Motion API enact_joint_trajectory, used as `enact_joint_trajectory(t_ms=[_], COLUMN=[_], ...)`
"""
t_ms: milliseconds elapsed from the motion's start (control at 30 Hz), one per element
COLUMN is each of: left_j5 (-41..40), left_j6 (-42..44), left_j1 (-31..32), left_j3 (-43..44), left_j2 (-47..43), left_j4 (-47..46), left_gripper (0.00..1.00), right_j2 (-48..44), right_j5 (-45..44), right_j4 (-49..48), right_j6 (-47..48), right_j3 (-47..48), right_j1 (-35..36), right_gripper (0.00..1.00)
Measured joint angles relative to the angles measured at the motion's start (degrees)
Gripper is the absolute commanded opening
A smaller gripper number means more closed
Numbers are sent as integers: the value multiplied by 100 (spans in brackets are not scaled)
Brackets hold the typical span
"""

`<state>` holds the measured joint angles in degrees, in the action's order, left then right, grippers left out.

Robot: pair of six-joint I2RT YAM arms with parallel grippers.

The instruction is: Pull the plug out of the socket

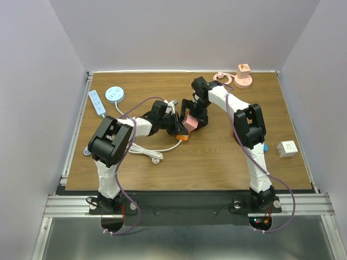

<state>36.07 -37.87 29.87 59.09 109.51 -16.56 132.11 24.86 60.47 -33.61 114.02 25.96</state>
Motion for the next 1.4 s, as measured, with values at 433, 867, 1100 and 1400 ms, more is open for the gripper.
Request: enact_joint_trajectory(t_ms=[433, 867, 1100, 1400], left_j5=[203, -61, -216, -551], left_j6=[131, 175, 140, 435], left_j1=[76, -83, -216, -413], left_j3=[-251, -601, -415, 116], left_j2=[341, -330, -1471, -1054], left_j4=[-494, 83, 616, 1075], left_gripper=[0, 0, 0, 0], right_j2=[-212, -791, -1130, -1130], right_j5=[-595, -1292, -1561, -1436], right_j4=[-4, -111, -319, -575], right_j6=[-221, -737, -826, -358], right_j3=[205, -63, 173, 262], right_j1=[2, 9, -48, -79], right_gripper=[100, 100, 100, 100])
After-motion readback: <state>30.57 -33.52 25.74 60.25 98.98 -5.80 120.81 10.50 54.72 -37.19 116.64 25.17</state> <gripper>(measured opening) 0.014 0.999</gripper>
